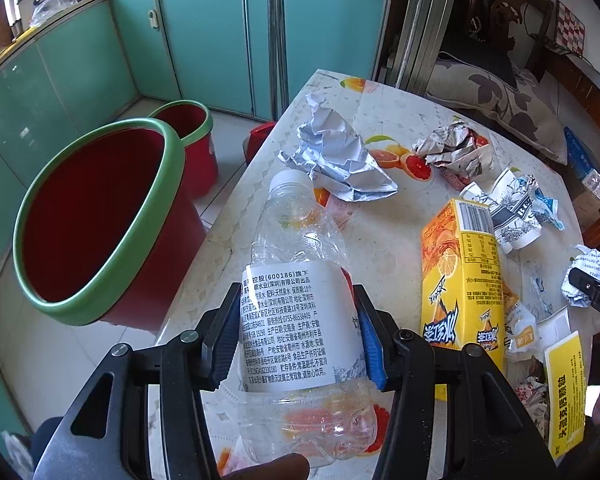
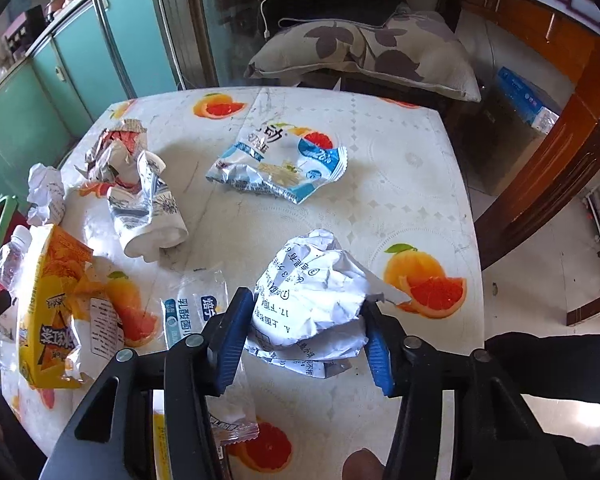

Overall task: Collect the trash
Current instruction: 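Lift the bottle and wrapper and carry both toward the red bucket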

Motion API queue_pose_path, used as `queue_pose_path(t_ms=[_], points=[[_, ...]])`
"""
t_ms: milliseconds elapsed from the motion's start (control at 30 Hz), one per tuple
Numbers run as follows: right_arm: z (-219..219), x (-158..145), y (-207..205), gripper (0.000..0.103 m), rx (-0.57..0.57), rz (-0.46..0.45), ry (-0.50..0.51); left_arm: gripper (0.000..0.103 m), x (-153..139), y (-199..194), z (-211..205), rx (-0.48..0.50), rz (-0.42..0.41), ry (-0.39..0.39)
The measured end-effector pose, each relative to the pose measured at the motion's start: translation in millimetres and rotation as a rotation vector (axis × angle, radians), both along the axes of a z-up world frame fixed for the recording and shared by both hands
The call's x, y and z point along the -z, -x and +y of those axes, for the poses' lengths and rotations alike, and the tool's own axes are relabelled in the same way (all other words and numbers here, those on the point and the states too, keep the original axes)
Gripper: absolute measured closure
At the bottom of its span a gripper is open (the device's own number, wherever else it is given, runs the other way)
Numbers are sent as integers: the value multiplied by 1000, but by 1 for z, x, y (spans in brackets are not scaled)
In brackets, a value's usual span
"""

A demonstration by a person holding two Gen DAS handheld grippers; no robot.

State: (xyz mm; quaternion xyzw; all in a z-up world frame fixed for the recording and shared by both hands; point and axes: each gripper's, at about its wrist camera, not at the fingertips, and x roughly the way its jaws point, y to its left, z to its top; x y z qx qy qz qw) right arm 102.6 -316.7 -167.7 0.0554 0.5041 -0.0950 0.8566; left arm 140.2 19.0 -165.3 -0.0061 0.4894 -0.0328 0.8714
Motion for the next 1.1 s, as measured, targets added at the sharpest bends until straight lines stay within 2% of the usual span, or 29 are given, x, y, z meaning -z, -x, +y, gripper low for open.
queue_pose_path(t_ms=[267,467,600,667,867,1100], points=[[21,-69,24,52,-48,-122,21,52,-33,10,8,-20,-67,49],[77,-121,34,52,-155,-221,5,52,-72,19,30,-59,-148,82],[125,-144,29,52,-244,-267,-15,53,-97,13,62,-122,-216,66],[152,-150,22,52,-292,-275,-25,53,-102,7,80,-161,-238,35],[233,-163,2,52,-414,-300,-24,52,-83,-17,135,-259,-219,-20],[313,-155,-22,52,-511,-289,-23,53,-44,-42,180,-336,-144,-23]])
